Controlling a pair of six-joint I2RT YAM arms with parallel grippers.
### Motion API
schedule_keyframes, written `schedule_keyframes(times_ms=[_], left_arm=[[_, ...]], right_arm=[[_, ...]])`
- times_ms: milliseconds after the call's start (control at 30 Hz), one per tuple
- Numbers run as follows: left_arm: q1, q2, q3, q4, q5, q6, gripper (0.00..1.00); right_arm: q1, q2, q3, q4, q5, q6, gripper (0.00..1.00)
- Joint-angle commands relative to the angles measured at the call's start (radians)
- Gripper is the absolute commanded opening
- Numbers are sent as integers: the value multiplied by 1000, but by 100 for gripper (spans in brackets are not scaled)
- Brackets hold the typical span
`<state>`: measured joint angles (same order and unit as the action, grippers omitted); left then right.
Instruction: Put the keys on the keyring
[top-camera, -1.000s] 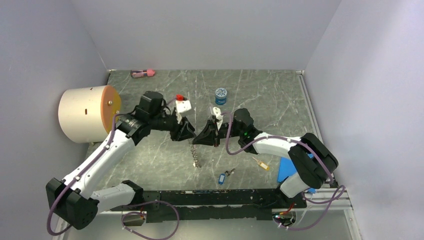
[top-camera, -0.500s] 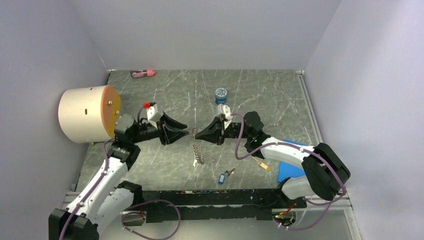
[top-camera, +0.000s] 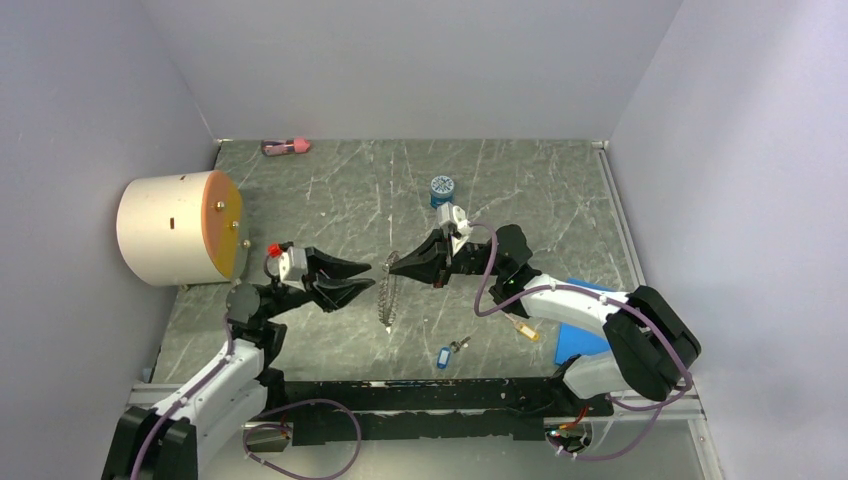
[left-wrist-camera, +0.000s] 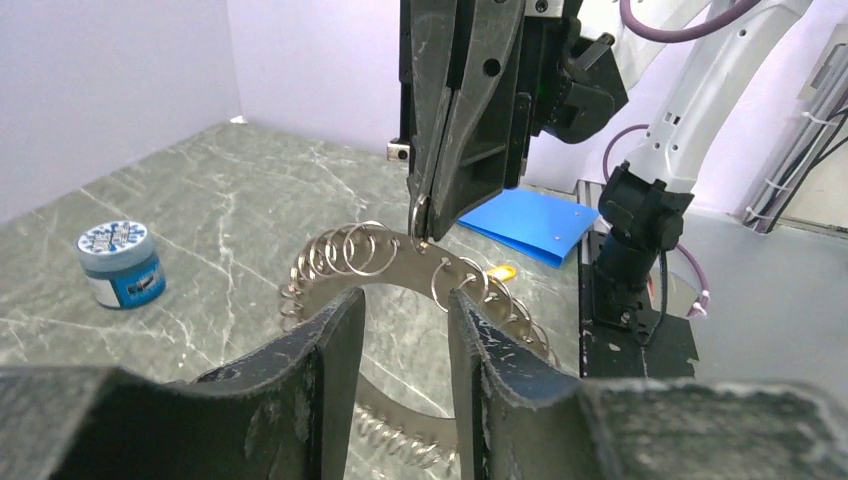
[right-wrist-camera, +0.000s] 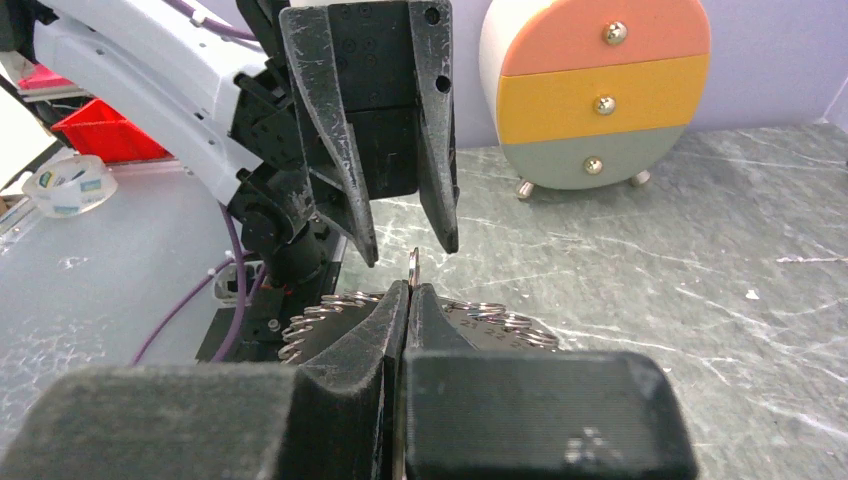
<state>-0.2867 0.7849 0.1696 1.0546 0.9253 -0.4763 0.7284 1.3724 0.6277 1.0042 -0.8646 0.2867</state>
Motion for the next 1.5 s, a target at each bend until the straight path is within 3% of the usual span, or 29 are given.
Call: schedule_keyframes(times_ms=[0,233,400,600,1000,1200,1467], left_arm=[[-4,48,34,180,-13,-54,39],[-14,107,80,181,6,-60,31],[-42,141,120,153,26,-63,35],[-81,165,123,142,23,-41,33],[-86,81,133,-118,-21,105,32],[-88,127,136,-15,4,51,24],[-88,196,143,124,1,-15,25]], right_arm=[[2,-6,30,82,-9,15,0],[2,5,37,90,-19,24,0],[3,19,40,104,-22,35,0],[2,31,44,123,-27,48,0],[3,28,40,127,-27,52,0],[3,37,41,138,-33,65,0],[2,26,41,115,-33,58,0]])
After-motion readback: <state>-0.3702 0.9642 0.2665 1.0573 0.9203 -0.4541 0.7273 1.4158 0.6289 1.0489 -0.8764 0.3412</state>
